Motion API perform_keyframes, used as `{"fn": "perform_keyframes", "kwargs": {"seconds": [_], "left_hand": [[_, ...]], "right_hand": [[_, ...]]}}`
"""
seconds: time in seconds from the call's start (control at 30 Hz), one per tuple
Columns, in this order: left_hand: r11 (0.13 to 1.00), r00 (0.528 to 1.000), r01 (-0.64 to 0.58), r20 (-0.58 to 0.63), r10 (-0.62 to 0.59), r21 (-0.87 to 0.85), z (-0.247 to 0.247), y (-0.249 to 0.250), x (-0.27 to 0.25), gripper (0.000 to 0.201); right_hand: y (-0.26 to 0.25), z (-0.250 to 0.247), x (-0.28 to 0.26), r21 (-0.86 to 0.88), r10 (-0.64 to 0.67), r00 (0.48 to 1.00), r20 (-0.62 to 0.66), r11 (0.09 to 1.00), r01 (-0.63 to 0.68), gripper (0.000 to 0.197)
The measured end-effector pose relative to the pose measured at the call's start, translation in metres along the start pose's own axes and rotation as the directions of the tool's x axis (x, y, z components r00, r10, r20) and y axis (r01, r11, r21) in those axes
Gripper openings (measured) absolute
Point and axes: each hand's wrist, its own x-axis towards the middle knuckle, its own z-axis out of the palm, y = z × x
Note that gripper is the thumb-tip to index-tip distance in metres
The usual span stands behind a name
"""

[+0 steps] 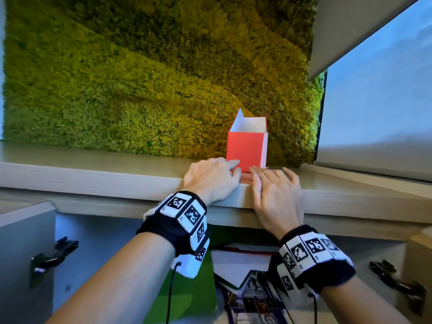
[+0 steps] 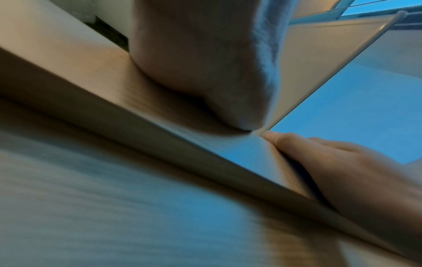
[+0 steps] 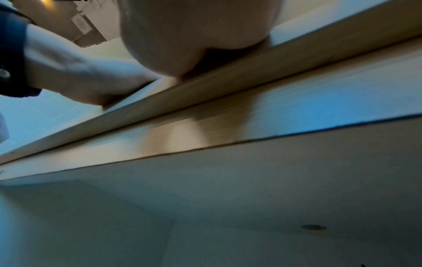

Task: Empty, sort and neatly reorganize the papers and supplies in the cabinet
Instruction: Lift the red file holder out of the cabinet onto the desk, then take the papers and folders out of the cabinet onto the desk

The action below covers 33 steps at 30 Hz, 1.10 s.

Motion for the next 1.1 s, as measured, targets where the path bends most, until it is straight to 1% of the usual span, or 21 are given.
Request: {"fn": "perform_keyframes", "kwargs": {"seconds": [0.03,0.1,0.17,0.2,0.23,0.3,0.33,0.37,0.4,0.43,0.5,0.53,0.57,0.6,0.63,0.7,0.77,0.83,0.9,0.97,1.1], "left_hand": [[1.0,1.0,0.014,-0.027,-0.013,0.02,0.001,0.0,-0.001,0.045],[0.998,0.989,0.014,-0.149,-0.005,0.059,0.005,0.002,-0.009,0.044],[0.999,0.947,-0.043,-0.319,0.044,0.01,0.01,0.005,-0.02,0.039],[0.995,0.915,-0.094,-0.398,0.071,-0.038,0.011,0.004,-0.027,0.034],[0.984,0.865,-0.16,-0.49,0.103,-0.076,0.014,0.003,-0.034,0.027],[0.963,0.724,-0.26,-0.674,0.15,-0.064,0.023,0.0,-0.054,0.012],[0.964,0.683,-0.265,-0.71,0.171,-0.023,0.031,0.0,-0.067,0.01],[0.959,0.675,-0.283,-0.707,0.209,0.014,0.043,-0.002,-0.081,0.011],[0.948,0.692,-0.316,-0.675,0.257,0.037,0.055,-0.005,-0.094,0.011],[0.936,0.731,-0.348,-0.612,0.302,0.047,0.069,-0.011,-0.107,0.011],[0.935,0.852,-0.353,-0.402,0.337,0.036,0.105,-0.03,-0.132,0.011],[0.948,0.917,-0.317,-0.252,0.311,0.015,0.122,-0.042,-0.144,0.014],[0.97,0.967,-0.244,-0.078,0.244,0.005,0.138,-0.053,-0.155,0.02],[0.989,0.984,-0.148,0.103,0.145,0.028,0.151,-0.063,-0.167,0.028],[0.996,0.963,-0.046,0.268,0.024,0.077,0.166,-0.073,-0.179,0.039],[0.982,0.875,0.101,0.455,-0.164,0.16,0.191,-0.09,-0.2,0.064],[0.96,0.799,0.197,0.535,-0.275,0.199,0.207,-0.103,-0.217,0.079],[0.94,0.771,0.27,0.539,-0.34,0.207,0.222,-0.115,-0.228,0.078],[0.929,0.776,0.311,0.51,-0.371,0.202,0.233,-0.125,-0.233,0.07],[0.926,0.791,0.318,0.482,-0.377,0.203,0.241,-0.131,-0.233,0.065],[0.927,0.814,0.301,0.446,-0.373,0.225,0.252,-0.137,-0.232,0.06]], "right_hand": [[0.0,0.0,0.0,0.004,-0.003,1.0,-0.01,1.0,0.003,0.039],[-0.001,0.001,-0.002,0.022,-0.009,1.0,-0.021,1.0,0.01,0.038],[-0.001,0.002,-0.004,0.058,0.002,0.999,-0.033,0.998,0.0,0.036],[-0.002,0.002,-0.007,0.088,0.015,0.999,-0.046,0.996,-0.011,0.035],[-0.004,0.001,-0.012,0.126,0.029,0.997,-0.065,0.992,-0.021,0.032],[-0.008,0.0,-0.029,0.226,0.049,0.991,-0.125,0.974,-0.02,0.026],[-0.011,-0.001,-0.043,0.272,0.049,0.987,-0.15,0.962,-0.006,0.027],[-0.016,0.0,-0.059,0.296,0.037,0.985,-0.167,0.955,0.014,0.029],[-0.019,0.002,-0.074,0.297,0.009,0.987,-0.163,0.954,0.04,0.03],[-0.023,0.006,-0.089,0.289,-0.034,0.992,-0.125,0.955,0.069,0.03],[-0.03,0.022,-0.12,0.275,-0.133,0.989,0.066,0.955,0.11,0.028],[-0.033,0.032,-0.135,0.268,-0.163,0.966,0.202,0.958,0.106,0.027],[-0.035,0.043,-0.15,0.262,-0.178,0.923,0.34,0.961,0.089,0.028],[-0.038,0.052,-0.165,0.258,-0.183,0.868,0.461,0.964,0.067,0.029],[-0.042,0.063,-0.18,0.253,-0.185,0.806,0.562,0.966,0.045,0.031],[-0.047,0.082,-0.208,0.254,-0.171,0.675,0.718,0.967,-0.026,0.037],[-0.052,0.099,-0.231,0.239,-0.107,0.565,0.818,0.957,-0.166,0.043],[-0.061,0.112,-0.246,0.209,-0.021,0.46,0.888,0.908,-0.362,0.045],[-0.068,0.122,-0.251,0.186,0.049,0.404,0.913,0.834,-0.52,0.043],[-0.076,0.131,-0.249,0.172,0.107,0.381,0.918,0.759,-0.628,0.043],[-0.092,0.145,-0.24,0.259,0.125,0.392,0.912,0.566,-0.783,0.038]]}}
